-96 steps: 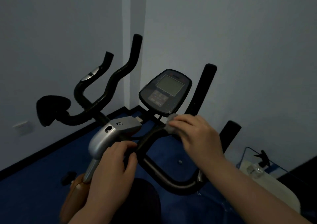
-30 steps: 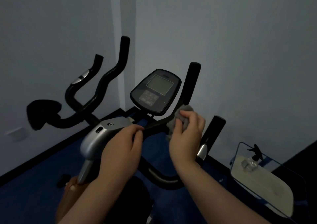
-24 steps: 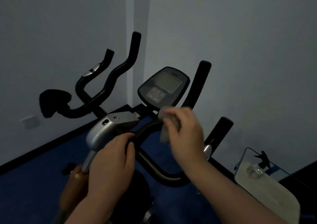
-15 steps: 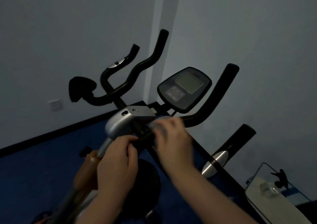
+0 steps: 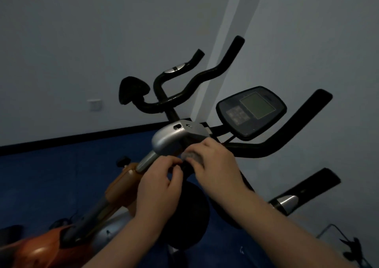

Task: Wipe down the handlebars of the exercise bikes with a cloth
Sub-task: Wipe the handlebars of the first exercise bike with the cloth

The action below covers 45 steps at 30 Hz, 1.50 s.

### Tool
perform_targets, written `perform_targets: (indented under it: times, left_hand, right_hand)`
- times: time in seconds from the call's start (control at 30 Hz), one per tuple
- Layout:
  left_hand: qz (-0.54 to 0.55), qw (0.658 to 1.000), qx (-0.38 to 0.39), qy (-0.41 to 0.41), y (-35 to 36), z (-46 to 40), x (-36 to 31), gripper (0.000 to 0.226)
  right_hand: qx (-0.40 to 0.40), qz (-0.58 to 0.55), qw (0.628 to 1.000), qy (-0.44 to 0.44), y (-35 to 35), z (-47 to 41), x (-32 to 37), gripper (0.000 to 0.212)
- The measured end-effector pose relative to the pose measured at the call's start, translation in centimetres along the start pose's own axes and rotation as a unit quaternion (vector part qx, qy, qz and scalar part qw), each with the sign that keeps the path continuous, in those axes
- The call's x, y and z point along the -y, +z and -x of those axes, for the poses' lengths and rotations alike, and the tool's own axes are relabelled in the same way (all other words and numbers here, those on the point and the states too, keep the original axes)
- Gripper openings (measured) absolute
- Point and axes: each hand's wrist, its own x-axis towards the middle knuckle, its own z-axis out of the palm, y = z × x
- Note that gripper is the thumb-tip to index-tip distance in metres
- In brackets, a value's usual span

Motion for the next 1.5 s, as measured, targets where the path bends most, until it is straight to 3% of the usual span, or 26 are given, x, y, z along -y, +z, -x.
perform_targets:
  times: [0.07, 0.17, 0.37, 0.53, 0.7, 0.9, 1.07, 1.17, 1.23, 1.4, 1.5]
  left_hand:
    - [0.028, 1.000, -0.006, -0.006, -0.1, 0.1, 0.2, 0.018]
    - [0.036, 0.999, -0.016, -0.009, 0.0, 0.3, 0.1, 0.020]
    - [0.006, 1.000, -0.018, 0.012, -0.1, -0.1, 0.0, 0.019]
    - [0.002, 1.000, -0.015, 0.017, -0.1, 0.0, 0.0, 0.017]
    - [-0.004, 1.000, -0.002, 0.024, -0.3, -0.1, 0.0, 0.018]
    - [0.005, 1.000, -0.008, 0.022, -0.2, -0.1, -0.1, 0.020]
    - [0.006, 1.000, -0.002, 0.028, -0.3, -0.1, 0.1, 0.019]
    - [-0.006, 1.000, -0.003, 0.025, -0.2, -0.1, 0.1, 0.020]
    - [-0.004, 1.000, -0.005, 0.028, -0.2, -0.1, 0.1, 0.020]
    - [0.112, 0.992, -0.039, -0.043, 0.0, 0.3, 0.6, 0.028]
    - [0.151, 0.984, -0.059, -0.067, -0.2, 0.4, 0.6, 0.037]
  right_hand:
    - [0.034, -0.046, 0.998, -0.019, -1.8, -1.2, -0.9, 0.016]
    - [0.039, 0.020, 0.998, -0.036, -4.2, -2.6, -2.8, 0.015]
    - [0.142, 0.053, 0.987, 0.048, -2.2, -5.7, -2.7, 0.016]
    - [0.073, 0.051, 0.994, 0.058, -0.6, -6.2, -2.4, 0.015]
    - [0.206, 0.018, 0.978, 0.018, -2.9, -5.6, -2.4, 0.013]
    - [0.093, 0.095, 0.991, 0.010, 0.7, -6.7, -0.3, 0.008]
    - [0.238, 0.011, 0.968, 0.082, -2.5, -7.1, -2.3, 0.015]
    - [0.152, 0.063, 0.986, 0.040, -0.4, -7.4, -1.8, 0.006]
    - [0.090, 0.086, 0.992, 0.001, 1.1, -6.7, -1.2, 0.014]
    - [0.046, -0.036, 0.997, -0.047, -1.7, -4.4, -2.2, 0.016]
    - [0.081, 0.008, 0.987, -0.136, -1.4, -0.9, -1.3, 0.022]
